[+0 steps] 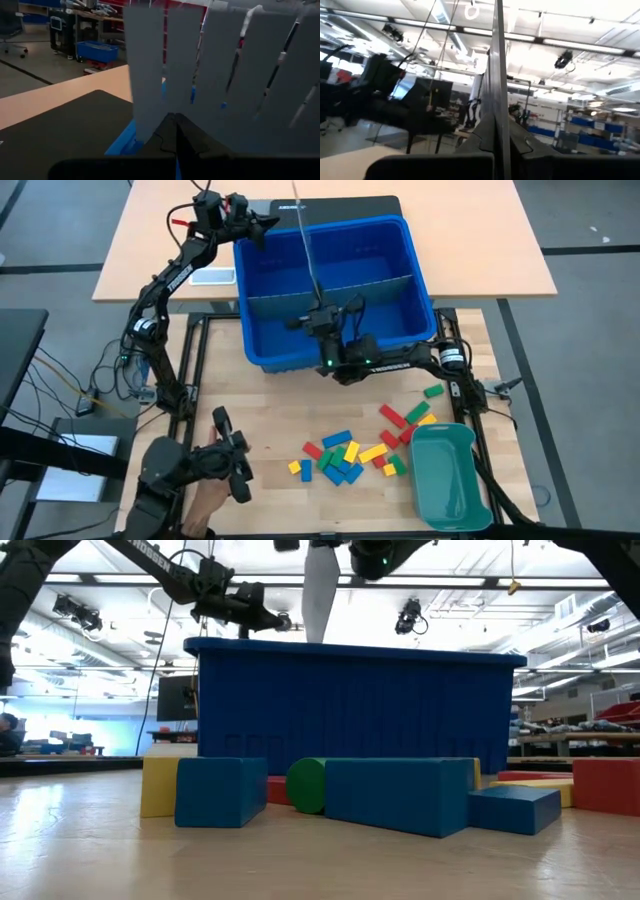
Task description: Sort Items/Unsort Items
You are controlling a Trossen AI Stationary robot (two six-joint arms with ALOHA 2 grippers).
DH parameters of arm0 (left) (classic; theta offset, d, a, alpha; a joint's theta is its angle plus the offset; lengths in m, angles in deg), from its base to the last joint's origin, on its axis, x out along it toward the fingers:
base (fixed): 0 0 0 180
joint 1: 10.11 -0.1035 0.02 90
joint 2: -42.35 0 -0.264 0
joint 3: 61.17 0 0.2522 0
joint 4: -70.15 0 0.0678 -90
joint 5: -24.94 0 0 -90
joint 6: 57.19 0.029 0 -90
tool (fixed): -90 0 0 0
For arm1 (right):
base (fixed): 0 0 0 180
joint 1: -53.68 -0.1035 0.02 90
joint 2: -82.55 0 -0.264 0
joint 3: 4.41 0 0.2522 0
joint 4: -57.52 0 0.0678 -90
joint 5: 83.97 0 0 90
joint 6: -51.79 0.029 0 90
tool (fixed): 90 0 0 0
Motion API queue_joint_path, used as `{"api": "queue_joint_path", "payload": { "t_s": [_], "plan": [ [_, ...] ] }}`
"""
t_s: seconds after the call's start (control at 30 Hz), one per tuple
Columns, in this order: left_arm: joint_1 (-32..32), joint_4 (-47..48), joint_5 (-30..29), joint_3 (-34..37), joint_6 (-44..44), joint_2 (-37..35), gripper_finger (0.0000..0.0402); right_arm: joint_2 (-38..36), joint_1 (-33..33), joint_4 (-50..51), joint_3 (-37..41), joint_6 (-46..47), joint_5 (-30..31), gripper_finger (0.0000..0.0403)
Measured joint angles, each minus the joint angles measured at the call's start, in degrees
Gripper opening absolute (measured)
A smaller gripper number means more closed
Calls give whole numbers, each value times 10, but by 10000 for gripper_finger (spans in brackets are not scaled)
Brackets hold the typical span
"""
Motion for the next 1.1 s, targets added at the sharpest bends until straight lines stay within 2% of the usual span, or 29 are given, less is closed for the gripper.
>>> {"api": "queue_joint_path", "payload": {
  "t_s": [0.17,0.33,0.67,0.77,1.1],
  "plan": [
    [0,-2,0,0,0,0,3,-2,-2,-2,-33,-32,-4,0],
    [0,-2,0,0,1,0,3,-1,-2,-2,-34,-32,23,0],
    [0,23,15,0,17,0,3,1,12,-2,-22,21,11,0],
    [0,28,14,2,31,0,3,1,18,1,-9,31,24,0],
    [-19,-32,11,65,6,0,3,1,16,-1,1,49,29,0]
  ]
}}
